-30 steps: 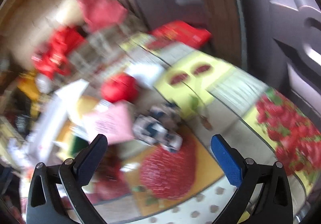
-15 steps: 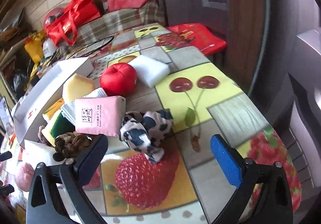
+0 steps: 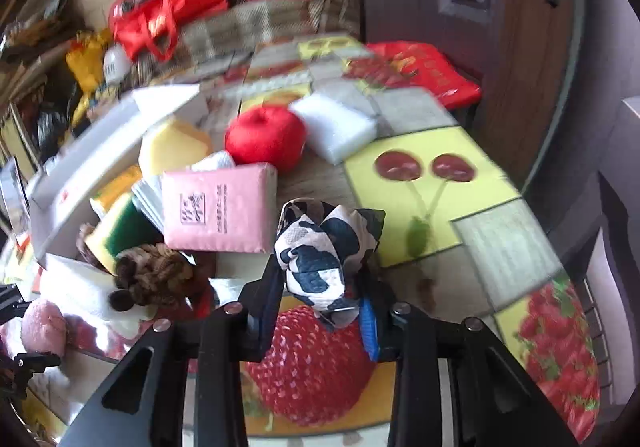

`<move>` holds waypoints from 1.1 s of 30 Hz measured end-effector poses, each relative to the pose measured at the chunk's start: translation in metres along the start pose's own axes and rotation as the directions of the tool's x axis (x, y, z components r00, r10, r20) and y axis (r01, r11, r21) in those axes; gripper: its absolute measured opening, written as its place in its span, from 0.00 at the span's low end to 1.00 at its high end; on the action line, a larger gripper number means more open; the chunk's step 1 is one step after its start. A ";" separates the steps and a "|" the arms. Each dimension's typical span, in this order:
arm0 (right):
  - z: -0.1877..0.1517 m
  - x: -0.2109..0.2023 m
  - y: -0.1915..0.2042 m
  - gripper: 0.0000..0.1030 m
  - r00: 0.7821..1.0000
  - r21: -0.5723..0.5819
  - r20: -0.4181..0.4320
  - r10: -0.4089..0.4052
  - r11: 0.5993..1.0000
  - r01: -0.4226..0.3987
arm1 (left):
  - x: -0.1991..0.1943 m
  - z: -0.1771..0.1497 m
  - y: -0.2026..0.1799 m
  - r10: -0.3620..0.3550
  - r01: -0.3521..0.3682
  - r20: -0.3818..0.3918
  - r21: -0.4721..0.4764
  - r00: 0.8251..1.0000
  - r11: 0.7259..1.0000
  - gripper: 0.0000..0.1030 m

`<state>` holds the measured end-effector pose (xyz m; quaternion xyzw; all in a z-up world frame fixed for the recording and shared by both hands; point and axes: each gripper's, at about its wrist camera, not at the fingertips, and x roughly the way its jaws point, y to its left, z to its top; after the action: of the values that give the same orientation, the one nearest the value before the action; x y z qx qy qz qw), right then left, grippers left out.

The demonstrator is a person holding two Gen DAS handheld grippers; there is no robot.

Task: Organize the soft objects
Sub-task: 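Grasp the pink fluffy ball with the left tool while the right tool grasps the cow-print cloth, then carry both items into the white box and open both tools to release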

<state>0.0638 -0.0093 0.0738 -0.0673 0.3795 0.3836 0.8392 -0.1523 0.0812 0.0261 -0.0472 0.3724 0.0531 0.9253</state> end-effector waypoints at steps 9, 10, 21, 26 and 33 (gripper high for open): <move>-0.008 -0.074 0.032 0.33 0.875 0.030 0.483 0.019 0.999 -0.038 | -0.042 -0.005 0.051 0.446 -0.387 0.310 -0.233 0.840 0.892 0.52; -0.010 -0.072 0.037 0.33 0.870 0.023 0.492 0.010 0.999 -0.024 | -0.045 -0.007 0.061 0.458 -0.380 0.304 -0.284 0.835 0.880 0.52; -0.009 -0.044 0.058 0.33 0.903 0.023 0.425 0.063 0.997 -0.080 | -0.057 -0.017 0.096 0.613 -0.481 0.262 -0.426 0.745 0.766 0.52; -0.009 -0.041 0.079 0.33 0.901 -0.023 0.421 0.108 0.994 -0.108 | -0.050 -0.011 0.111 0.647 -0.502 0.237 -0.461 0.725 0.732 0.53; -0.006 -0.028 0.116 0.33 0.904 -0.116 0.393 0.169 0.984 -0.134 | -0.029 0.010 0.123 0.652 -0.516 0.214 -0.455 0.728 0.726 0.53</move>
<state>-0.0318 0.0529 0.1095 0.0062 0.1865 0.4693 0.8631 -0.1828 0.2021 0.0480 -0.0856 0.1753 0.4227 0.8850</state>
